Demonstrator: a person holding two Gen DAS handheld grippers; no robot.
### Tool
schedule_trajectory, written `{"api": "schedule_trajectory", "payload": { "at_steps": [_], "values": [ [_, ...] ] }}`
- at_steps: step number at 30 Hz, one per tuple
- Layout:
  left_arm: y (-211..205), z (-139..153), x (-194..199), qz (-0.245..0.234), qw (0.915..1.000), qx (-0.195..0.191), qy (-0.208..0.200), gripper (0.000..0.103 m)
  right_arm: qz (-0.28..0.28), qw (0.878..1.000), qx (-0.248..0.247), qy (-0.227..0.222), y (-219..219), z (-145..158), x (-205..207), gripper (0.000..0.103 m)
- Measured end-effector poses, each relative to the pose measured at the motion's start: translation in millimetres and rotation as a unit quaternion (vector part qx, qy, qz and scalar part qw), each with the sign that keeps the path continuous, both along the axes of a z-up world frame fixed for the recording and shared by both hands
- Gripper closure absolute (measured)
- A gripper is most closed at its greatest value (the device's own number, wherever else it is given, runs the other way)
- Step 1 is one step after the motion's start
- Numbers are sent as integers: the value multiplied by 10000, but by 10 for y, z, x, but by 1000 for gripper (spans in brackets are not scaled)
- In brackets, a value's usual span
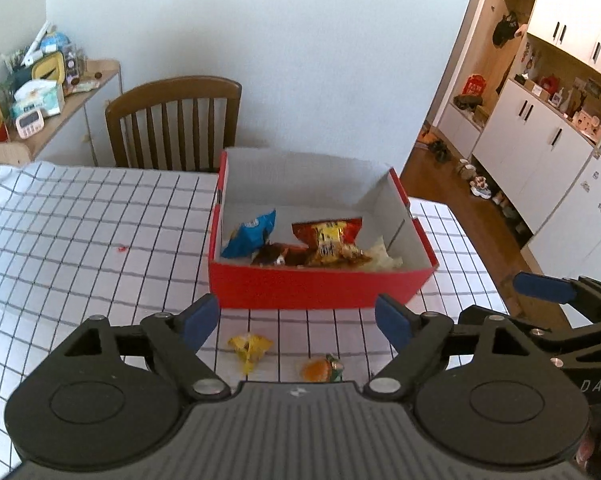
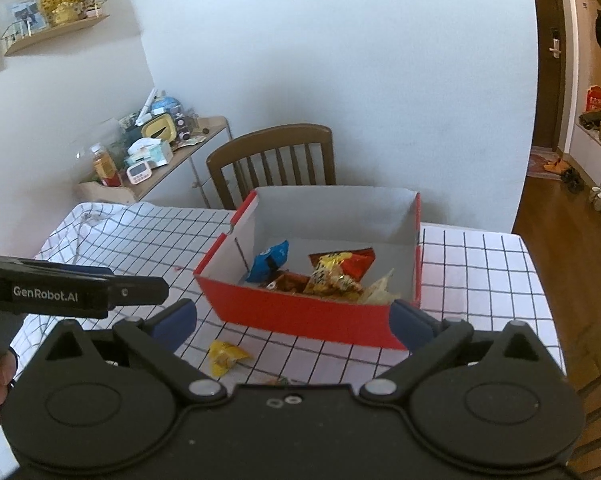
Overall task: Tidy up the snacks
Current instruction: 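Withdraw both tools from the box toward the remaining snacks, then lower the left tool onto the orange wrapped snack while the right tool approaches the white packet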
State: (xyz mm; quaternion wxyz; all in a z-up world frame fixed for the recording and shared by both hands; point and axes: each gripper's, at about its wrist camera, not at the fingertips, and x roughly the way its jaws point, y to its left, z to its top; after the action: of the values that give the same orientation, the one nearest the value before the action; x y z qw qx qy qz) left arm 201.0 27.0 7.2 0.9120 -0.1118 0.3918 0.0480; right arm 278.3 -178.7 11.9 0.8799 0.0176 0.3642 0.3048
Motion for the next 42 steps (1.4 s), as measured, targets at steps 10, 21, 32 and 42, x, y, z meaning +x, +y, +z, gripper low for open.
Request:
{"api": "schedule_trajectory", "payload": {
  "at_steps": [10, 21, 32, 42],
  "values": [
    [25, -305, -247, 77, 9997, -69, 211, 5, -32, 9990, 33, 444, -57, -338, -261, 0],
    [125, -976, -369, 273, 9940, 88, 1058, 5, -524, 9915, -462, 1098, -60, -1102, -511, 0],
    [230, -1416, -332, 274, 9880, 250, 1501, 5, -760, 9830, -733, 1504, -72, -1538, -573, 4],
    [358, -1682, -232, 341, 9850, 91, 1688, 6, -1071, 9754, -1017, 1638, -56, -1750, -508, 8]
  ]
}}
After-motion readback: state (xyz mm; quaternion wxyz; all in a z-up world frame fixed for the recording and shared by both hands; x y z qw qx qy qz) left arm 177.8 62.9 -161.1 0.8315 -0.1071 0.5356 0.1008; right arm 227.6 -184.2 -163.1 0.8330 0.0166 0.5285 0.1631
